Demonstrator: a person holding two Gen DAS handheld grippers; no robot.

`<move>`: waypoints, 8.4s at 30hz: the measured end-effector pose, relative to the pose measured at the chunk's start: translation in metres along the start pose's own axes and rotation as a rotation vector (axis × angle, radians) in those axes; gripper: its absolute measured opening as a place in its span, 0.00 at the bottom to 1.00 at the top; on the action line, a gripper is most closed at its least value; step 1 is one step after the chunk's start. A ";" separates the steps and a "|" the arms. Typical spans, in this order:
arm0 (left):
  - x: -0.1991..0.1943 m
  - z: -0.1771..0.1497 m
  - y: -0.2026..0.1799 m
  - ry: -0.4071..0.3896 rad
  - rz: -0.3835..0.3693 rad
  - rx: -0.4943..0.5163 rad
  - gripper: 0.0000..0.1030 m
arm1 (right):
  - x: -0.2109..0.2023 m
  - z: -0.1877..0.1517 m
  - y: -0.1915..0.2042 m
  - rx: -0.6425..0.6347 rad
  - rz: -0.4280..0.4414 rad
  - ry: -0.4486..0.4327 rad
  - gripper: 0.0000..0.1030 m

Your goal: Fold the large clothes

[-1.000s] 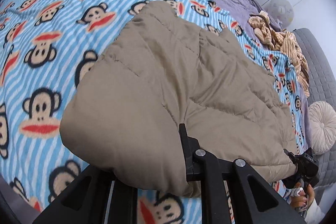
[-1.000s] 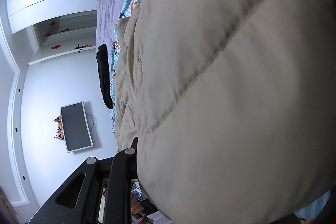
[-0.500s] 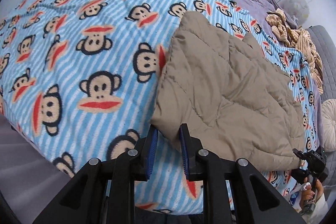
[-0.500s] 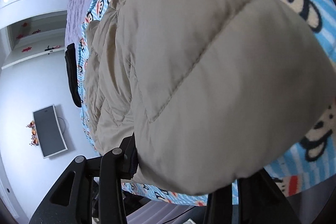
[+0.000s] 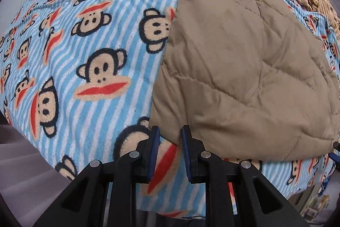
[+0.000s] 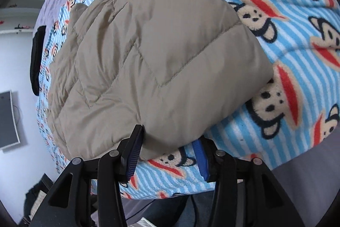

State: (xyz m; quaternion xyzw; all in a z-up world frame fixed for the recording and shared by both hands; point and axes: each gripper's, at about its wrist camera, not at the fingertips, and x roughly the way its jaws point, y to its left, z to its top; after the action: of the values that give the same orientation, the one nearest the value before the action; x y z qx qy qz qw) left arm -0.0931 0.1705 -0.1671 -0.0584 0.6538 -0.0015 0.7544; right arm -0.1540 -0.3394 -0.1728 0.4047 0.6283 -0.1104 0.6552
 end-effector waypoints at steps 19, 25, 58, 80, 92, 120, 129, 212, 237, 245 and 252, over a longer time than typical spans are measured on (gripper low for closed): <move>-0.056 -0.011 -0.036 -0.069 -0.088 0.199 0.95 | -0.003 -0.061 0.081 -0.247 -0.036 -0.051 0.80; -0.066 -0.008 -0.046 -0.103 -0.048 0.230 0.95 | -0.008 -0.066 0.093 -0.284 -0.027 -0.062 0.84; -0.099 -0.034 -0.106 -0.148 0.052 0.179 0.95 | -0.030 -0.047 0.081 -0.454 -0.032 -0.051 0.85; -0.044 0.060 -0.029 -0.043 -0.039 0.284 0.95 | 0.036 -0.076 0.176 -0.379 -0.063 0.006 0.85; -0.018 0.113 0.017 -0.050 -0.206 0.243 0.95 | 0.061 -0.070 0.189 -0.310 -0.124 0.035 0.85; 0.031 0.148 -0.058 0.242 -0.803 0.302 0.26 | 0.047 -0.035 0.204 -0.452 -0.176 -0.135 0.08; -0.074 0.120 -0.135 0.157 -0.775 0.304 0.26 | 0.105 0.029 0.196 -0.443 -0.084 -0.112 0.08; 0.038 0.076 -0.495 -0.250 -0.046 0.793 0.69 | -0.109 0.027 -0.041 -0.213 0.098 -0.458 0.21; -0.042 0.034 -0.344 -0.120 -0.038 0.467 0.98 | 0.009 0.060 -0.039 -0.326 0.006 -0.086 0.20; -0.044 0.019 -0.326 -0.100 -0.076 0.456 0.99 | 0.005 0.037 -0.013 -0.282 -0.028 -0.099 0.21; -0.049 0.013 -0.311 -0.091 -0.076 0.459 0.99 | -0.021 0.020 0.000 -0.262 -0.030 -0.165 0.47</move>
State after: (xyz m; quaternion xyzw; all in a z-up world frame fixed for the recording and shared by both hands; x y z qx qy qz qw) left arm -0.0648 -0.1336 -0.0886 0.0904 0.5990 -0.1759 0.7759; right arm -0.1430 -0.3605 -0.1561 0.2959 0.5872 -0.0703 0.7501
